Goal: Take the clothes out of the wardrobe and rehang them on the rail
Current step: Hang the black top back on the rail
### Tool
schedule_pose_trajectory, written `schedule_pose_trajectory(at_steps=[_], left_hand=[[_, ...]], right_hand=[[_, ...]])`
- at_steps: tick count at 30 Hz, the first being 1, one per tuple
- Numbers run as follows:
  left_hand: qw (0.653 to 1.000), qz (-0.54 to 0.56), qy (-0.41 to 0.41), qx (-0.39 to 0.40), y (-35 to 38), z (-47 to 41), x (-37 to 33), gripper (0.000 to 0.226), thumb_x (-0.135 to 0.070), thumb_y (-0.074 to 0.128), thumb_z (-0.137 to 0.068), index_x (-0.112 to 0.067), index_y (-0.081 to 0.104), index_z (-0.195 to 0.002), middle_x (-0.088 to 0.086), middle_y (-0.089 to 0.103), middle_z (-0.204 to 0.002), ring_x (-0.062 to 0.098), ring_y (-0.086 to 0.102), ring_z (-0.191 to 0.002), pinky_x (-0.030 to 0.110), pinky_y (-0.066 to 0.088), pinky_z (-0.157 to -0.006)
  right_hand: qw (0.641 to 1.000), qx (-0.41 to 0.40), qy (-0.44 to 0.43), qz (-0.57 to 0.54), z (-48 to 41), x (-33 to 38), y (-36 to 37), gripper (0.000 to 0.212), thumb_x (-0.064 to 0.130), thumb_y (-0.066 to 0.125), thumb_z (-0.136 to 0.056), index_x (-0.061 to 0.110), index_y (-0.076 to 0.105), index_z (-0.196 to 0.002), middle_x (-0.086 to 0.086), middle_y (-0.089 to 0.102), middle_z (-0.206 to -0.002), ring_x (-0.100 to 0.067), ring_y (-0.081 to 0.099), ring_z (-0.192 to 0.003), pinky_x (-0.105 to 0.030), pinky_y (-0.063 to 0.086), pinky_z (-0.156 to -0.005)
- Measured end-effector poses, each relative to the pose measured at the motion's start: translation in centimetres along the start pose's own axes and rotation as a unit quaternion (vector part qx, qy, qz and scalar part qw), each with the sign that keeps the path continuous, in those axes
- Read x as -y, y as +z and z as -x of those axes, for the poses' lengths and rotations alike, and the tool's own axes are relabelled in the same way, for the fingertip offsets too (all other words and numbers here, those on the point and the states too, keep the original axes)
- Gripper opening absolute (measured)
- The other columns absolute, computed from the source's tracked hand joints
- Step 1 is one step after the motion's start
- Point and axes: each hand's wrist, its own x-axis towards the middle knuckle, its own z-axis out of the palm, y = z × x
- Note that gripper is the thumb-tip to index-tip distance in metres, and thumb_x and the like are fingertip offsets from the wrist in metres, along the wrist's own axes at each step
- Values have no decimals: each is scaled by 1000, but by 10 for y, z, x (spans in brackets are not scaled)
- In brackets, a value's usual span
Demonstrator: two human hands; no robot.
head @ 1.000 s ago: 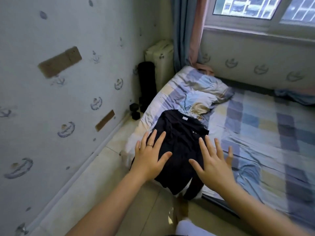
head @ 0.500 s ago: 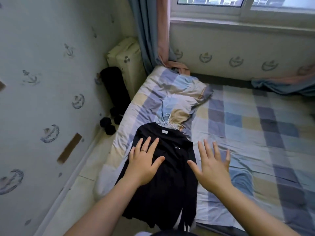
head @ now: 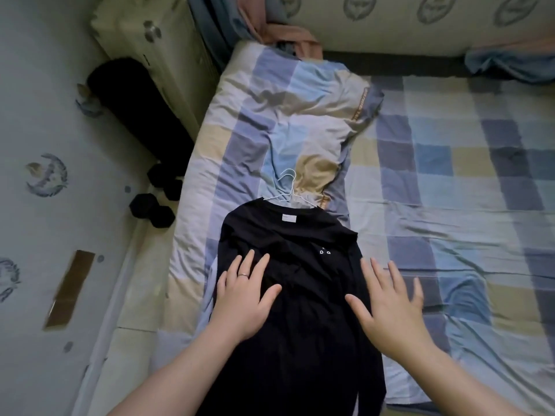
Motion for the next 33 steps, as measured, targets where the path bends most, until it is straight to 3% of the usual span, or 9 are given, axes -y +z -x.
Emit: schedule_pose_trajectory(at_steps=[5, 10, 15, 20, 24, 27, 30, 33], left_hand=[[998, -53, 14, 36, 49, -95, 50, 91, -74, -3, -74, -38, 6, -157, -4, -2, -167, 21, -5, -153, 43, 4, -121], [995, -96, 23, 34, 89, -193, 92, 69, -64, 28, -98, -35, 9, -158, -1, 1, -168, 23, -4, -153, 46, 8, -122], [992, -117, 22, -36, 109, -274, 115, 69, -59, 36, -98, -31, 15, -158, 2, 5, -167, 31, 1, -152, 50, 9, -121], [990, -73, 31, -120, 109, -323, 126, 64, -43, 49, -99, -20, 27, -155, 7, 26, -162, 37, 25, -145, 51, 23, -115], [986, -23, -4, -164, 105, -343, 126, 55, -28, 52, -100, -14, 33, -150, 16, 49, -143, 41, 41, -127, 51, 33, -103], [981, 6, -7, -195, 101, -344, 123, 45, -21, 50, -100, -11, 42, -144, 19, 52, -136, 42, 43, -120, 50, 34, -99], [974, 26, 16, -223, 95, -333, 120, 29, -20, 47, -101, -7, 58, -125, 21, 56, -120, 43, 47, -109, 50, 37, -92], [969, 58, 35, -238, 84, -315, 116, 32, -27, 40, -97, -4, 61, -107, 21, 57, -104, 43, 51, -99, 52, 40, -87]], right_hand=[[999, 31, 15, -25, -95, 17, 55, 72, 63, 19, -96, 32, -6, -155, 11, -7, -163, -18, -10, -150, -52, 2, -119], [999, 11, 3, -42, -205, 25, 113, 71, 62, 26, -96, 32, 2, -155, 10, -2, -164, -17, -5, -150, -50, 8, -119], [1000, 10, 10, -17, -295, 23, 162, 73, 63, 27, -96, 30, 2, -156, 7, -2, -164, -21, -4, -150, -54, 11, -117], [996, 17, 58, -64, -345, 21, 183, 73, 57, 36, -97, 26, 5, -156, 4, 3, -164, -23, 3, -150, -54, 16, -117], [988, 6, 88, -127, -363, 19, 180, 69, 48, 47, -95, 23, 19, -153, -4, 27, -157, -30, 26, -143, -53, 29, -108], [983, 17, 106, -152, -366, 16, 176, 64, 43, 50, -93, 27, 25, -150, -8, 35, -151, -34, 33, -138, -53, 31, -106], [977, 21, 109, -182, -362, 10, 167, 60, 39, 52, -92, 28, 31, -147, -8, 41, -147, -33, 38, -135, -52, 34, -107], [974, 21, 90, -208, -354, -1, 153, 51, 35, 52, -92, 26, 42, -141, -9, 50, -140, -31, 46, -129, -53, 37, -106]])
